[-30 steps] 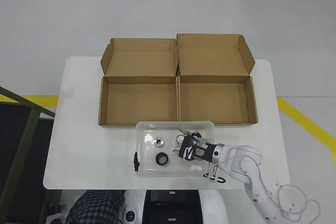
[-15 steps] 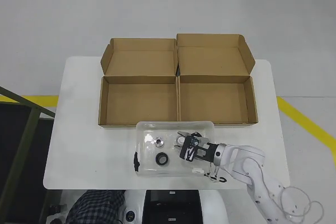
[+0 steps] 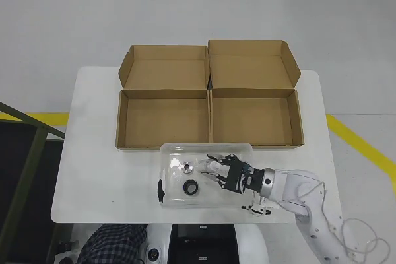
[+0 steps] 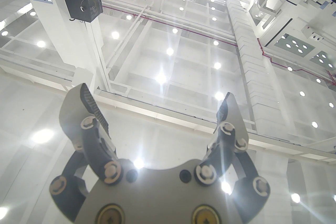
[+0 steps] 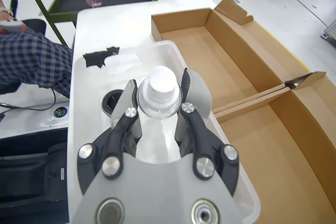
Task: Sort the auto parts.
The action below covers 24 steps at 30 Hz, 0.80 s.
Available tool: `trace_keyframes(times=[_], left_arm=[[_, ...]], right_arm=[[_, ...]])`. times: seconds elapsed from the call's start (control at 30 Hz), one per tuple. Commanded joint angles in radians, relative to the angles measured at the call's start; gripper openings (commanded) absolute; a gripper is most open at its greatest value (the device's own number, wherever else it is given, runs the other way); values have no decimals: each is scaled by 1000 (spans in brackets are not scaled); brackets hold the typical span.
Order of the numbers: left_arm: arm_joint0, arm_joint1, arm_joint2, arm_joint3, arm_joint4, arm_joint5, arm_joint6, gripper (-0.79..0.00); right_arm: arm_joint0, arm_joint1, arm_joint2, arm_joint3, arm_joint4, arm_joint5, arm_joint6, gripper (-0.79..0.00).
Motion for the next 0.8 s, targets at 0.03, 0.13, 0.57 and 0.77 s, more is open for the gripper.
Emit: trace_keyframes(times=[0.03, 0.13, 0.57, 0.77], left_arm=[[0, 0, 0, 0, 0, 0, 0, 0], [0, 0, 0, 0, 0, 0, 0, 0], [0, 0, 0, 0, 0, 0, 0, 0], [0, 0, 0, 0, 0, 0, 0, 0]], right_arm=[[3, 4, 22, -12, 69, -26, -3, -785], [7, 8, 51, -26, 149, -40, -6, -785], [46, 22, 176, -35, 462, 15, 39, -785], [76, 28, 199, 8, 602, 28, 90, -785]])
